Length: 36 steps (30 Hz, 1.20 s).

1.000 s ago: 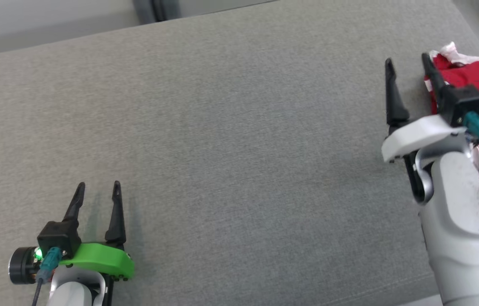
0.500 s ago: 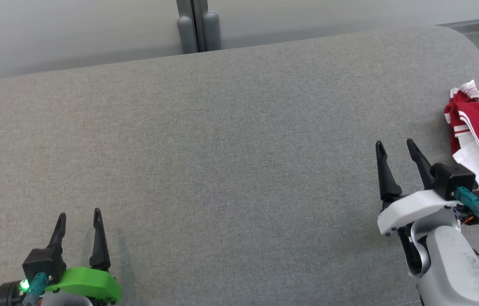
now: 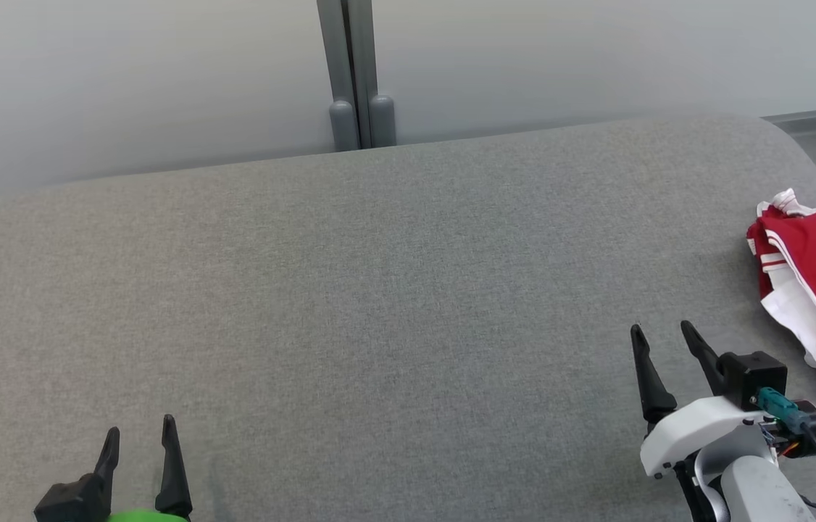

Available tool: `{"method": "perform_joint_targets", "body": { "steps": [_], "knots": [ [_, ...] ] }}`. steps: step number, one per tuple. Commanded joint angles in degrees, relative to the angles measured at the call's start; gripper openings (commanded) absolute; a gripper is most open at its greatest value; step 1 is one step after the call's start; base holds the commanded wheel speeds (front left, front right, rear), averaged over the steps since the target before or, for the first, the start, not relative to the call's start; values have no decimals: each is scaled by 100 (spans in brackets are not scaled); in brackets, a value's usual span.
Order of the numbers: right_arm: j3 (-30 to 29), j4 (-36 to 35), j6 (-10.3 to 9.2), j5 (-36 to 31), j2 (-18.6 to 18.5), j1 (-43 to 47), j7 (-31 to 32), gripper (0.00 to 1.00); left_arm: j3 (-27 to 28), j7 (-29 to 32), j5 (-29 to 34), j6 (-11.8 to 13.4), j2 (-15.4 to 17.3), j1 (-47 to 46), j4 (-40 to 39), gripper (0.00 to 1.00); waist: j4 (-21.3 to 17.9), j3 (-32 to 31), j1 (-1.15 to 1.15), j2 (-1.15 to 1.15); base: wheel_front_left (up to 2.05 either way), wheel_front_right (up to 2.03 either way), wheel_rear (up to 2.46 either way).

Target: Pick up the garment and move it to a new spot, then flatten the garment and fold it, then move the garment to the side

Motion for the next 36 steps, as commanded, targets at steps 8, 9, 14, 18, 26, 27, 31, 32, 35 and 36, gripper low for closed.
{"method": "perform_joint_targets", "body": {
  "steps": [8,9,14,18,26,27,31,32,35,36],
  "knots": [
    [-7,148,0,90,43,124,58,0,-3,43,-429,1,-40,69,241,0,80,-100,0,0,0,0,0],
    [-35,151,0,185,42,108,102,0,9,80,-521,1,-39,45,242,0,81,-100,0,0,0,0,0],
    [-95,61,0,774,38,124,277,0,26,239,-1055,0,-36,-27,181,0,83,-98,0,0,0,0,0],
    [-98,-46,-1,1216,35,172,364,0,20,338,-1451,-1,-33,-67,118,0,84,-97,0,0,0,0,0],
    [-123,-225,-1,2023,29,239,539,0,20,531,-2182,-2,-28,-153,11,0,88,-94,0,0,0,0,0],
    [-129,-246,-1,2130,28,246,562,0,21,558,-2279,-2,-28,-165,-1,0,88,-93,0,0,0,0,0],
    [-151,-317,-1,2501,25,269,653,0,25,650,-2617,-3,-25,-206,-43,0,90,-92,0,0,0,0,0],
    [-155,-332,-2,2580,24,274,673,0,27,671,-2689,-3,-24,-215,-53,0,90,-92,0,0,0,0,0],
    [-173,-384,-2,2855,22,290,743,0,31,743,-2939,-3,-23,-248,-83,0,91,-91,0,0,0,0,0],
    [-180,-401,-2,2949,21,296,766,0,33,766,-3026,-3,-22,-260,-94,0,92,-90,0,0,0,0,0]
  ]
}}
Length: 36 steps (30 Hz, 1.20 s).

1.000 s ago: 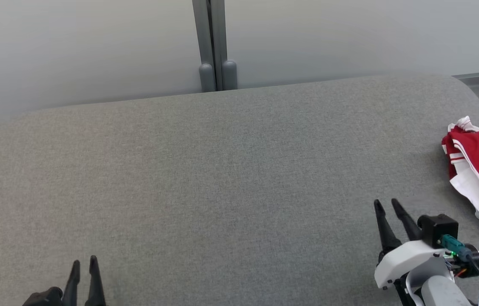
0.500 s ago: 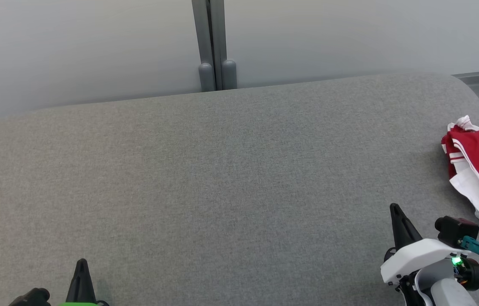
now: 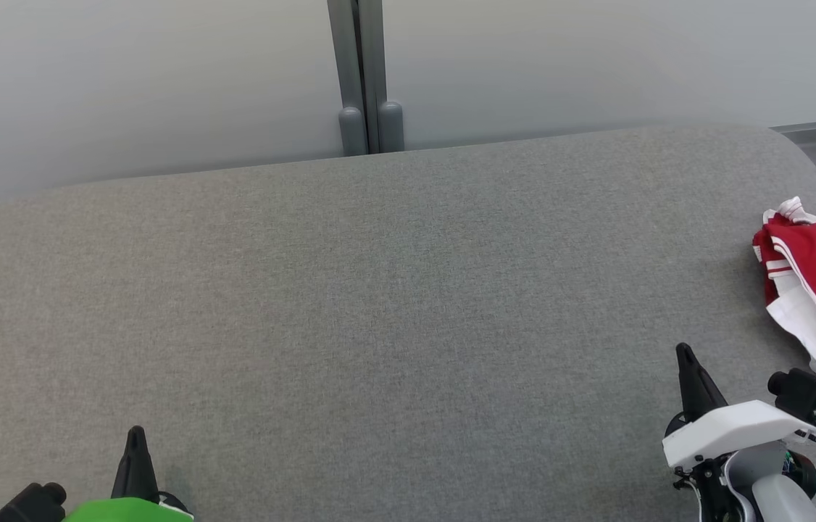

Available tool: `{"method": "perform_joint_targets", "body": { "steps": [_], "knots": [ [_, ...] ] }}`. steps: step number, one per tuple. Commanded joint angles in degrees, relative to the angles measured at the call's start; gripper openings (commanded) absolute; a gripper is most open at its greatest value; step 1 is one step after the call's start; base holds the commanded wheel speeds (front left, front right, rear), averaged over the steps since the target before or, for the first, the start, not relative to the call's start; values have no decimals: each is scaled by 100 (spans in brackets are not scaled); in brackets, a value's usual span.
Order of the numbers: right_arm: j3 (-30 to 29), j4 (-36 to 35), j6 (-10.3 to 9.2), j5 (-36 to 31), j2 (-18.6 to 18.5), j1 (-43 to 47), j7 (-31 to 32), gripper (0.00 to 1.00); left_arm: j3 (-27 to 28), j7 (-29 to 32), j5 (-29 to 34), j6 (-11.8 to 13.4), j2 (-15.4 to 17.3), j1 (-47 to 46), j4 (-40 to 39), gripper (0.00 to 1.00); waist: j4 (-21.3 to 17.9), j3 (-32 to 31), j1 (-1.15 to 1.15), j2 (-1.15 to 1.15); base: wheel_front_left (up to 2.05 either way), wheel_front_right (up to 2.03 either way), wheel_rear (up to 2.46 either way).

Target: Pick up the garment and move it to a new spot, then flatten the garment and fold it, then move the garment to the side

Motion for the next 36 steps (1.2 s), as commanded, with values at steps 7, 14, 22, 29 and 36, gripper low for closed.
{"method": "perform_joint_targets", "body": {
  "steps": [7,14,22,29,36],
  "knots": [
    [-61,-220,-2,714,-41,4,169,0,33,172,-659,-6,44,-241,-162,0,3,2,0,0,0,0,0],
    [-100,-318,-3,1257,-45,30,312,0,43,314,-1156,-7,48,-309,-219,0,6,5,0,0,0,0,0],
    [-142,-420,-3,1822,-49,59,455,0,53,463,-1666,-8,52,-377,-283,0,10,8,0,0,0,0,0],
    [-172,-503,-4,2277,-53,86,570,0,61,576,-2085,-9,55,-425,-333,0,12,10,0,0,0,0,0],
    [-204,-580,-4,2719,-56,110,687,0,68,694,-2487,-10,58,-484,-378,0,15,12,0,0,0,0,0]
  ]
}}
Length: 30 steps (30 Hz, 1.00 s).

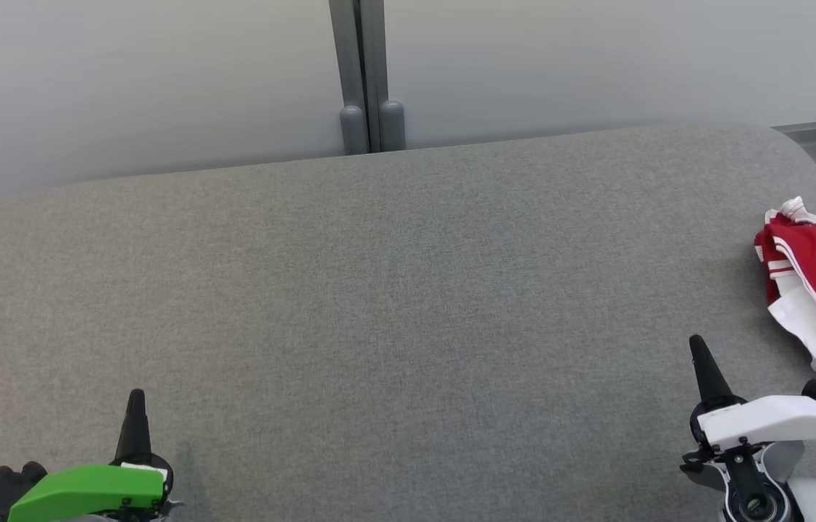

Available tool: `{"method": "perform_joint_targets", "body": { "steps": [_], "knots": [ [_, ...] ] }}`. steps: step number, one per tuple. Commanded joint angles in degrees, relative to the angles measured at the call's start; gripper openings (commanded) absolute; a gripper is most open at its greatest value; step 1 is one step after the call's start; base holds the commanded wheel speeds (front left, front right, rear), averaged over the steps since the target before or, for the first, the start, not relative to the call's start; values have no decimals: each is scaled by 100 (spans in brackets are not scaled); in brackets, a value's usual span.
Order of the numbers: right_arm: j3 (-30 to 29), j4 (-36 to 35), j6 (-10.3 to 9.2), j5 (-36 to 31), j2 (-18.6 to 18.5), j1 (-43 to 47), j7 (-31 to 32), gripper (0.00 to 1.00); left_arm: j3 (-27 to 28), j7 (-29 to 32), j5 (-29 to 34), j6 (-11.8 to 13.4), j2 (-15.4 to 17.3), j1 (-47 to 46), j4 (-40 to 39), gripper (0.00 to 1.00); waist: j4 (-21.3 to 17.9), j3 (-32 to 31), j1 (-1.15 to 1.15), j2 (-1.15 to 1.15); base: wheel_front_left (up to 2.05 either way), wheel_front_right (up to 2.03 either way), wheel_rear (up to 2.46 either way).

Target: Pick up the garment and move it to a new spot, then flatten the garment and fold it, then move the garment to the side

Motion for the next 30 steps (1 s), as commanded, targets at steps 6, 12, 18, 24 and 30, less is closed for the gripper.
{"method": "perform_joint_targets", "body": {
  "steps": [6,12,18,24,30],
  "knots": [
    [-45,-149,-3,466,-39,24,116,0,33,114,-430,-11,50,-190,-102,0,3,2,0,0,0,0,0],
    [-69,-208,-3,800,-42,43,204,0,39,206,-731,-12,52,-221,-142,0,5,4,0,0,0,0,0],
    [-93,-265,-3,1113,-44,62,287,0,44,290,-1013,-13,55,-272,-178,0,8,6,0,0,0,0,0],
    [-119,-327,-3,1469,-46,80,377,0,50,381,-1339,-14,58,-314,-214,0,11,9,0,0,0,0,0],
    [-139,-376,-3,1750,-49,94,458,0,55,456,-1604,-15,59,-338,-240,0,13,11,0,0,0,0,0]
  ]
}}
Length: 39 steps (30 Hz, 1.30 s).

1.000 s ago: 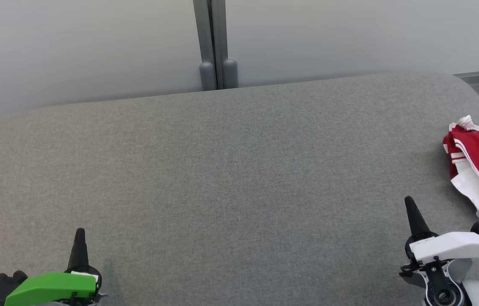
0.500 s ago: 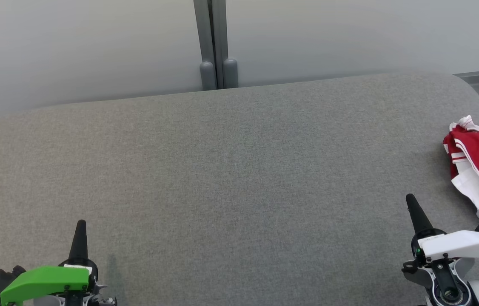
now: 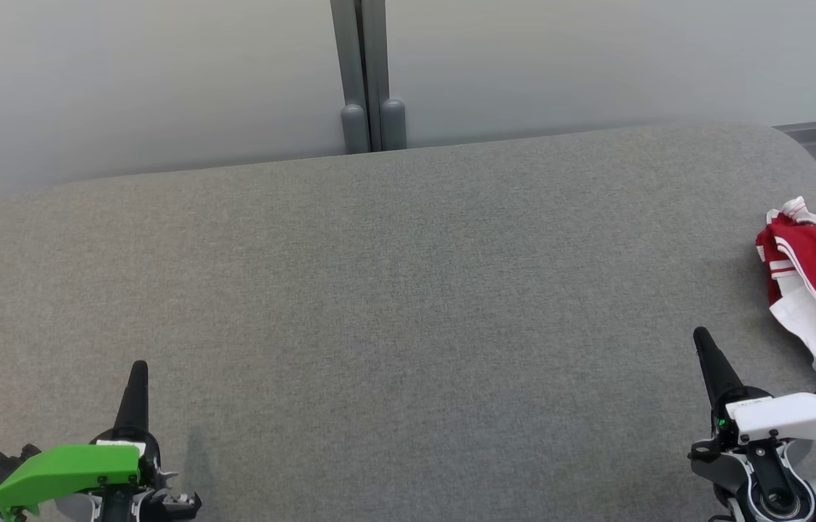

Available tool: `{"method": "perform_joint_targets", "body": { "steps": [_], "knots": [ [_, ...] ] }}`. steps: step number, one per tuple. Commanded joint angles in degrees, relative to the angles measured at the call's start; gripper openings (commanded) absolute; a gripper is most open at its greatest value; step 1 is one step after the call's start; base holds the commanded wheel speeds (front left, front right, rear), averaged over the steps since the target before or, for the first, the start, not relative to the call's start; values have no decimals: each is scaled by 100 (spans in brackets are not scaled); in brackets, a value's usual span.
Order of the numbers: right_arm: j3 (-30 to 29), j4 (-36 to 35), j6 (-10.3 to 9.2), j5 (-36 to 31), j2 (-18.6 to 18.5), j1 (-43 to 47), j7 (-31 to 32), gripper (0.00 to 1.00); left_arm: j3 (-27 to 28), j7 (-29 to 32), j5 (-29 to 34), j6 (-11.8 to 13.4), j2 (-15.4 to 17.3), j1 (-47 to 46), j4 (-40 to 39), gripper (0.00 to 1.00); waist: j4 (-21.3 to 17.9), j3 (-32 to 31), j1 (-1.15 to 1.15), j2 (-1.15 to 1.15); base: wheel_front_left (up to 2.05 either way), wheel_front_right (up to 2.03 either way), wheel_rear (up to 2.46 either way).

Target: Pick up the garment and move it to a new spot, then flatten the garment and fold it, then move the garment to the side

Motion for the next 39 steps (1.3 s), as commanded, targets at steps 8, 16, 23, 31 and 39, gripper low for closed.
{"method": "perform_joint_targets", "body": {
  "steps": [8,16,23,31,39],
  "knots": [
    [-50,-127,-1,452,-35,55,135,0,31,128,-428,-17,51,-153,-82,0,4,3,0,0,0,0,0],
    [-73,-185,-1,789,-37,74,217,0,35,214,-733,-18,52,-204,-120,0,7,6,0,0,0,0,0],
    [-93,-233,-1,1072,-40,92,296,0,38,281,-987,-19,53,-223,-150,0,10,8,0,0,0,0,0],
    [-112,-281,-1,1355,-42,110,364,0,43,362,-1240,-20,55,-256,-175,0,13,11,0,0,0,0,0],
    [-110,-276,-1,1335,-42,109,363,0,42,358,-1229,-20,54,-245,-168,0,13,11,0,0,0,0,0]
  ]
}}
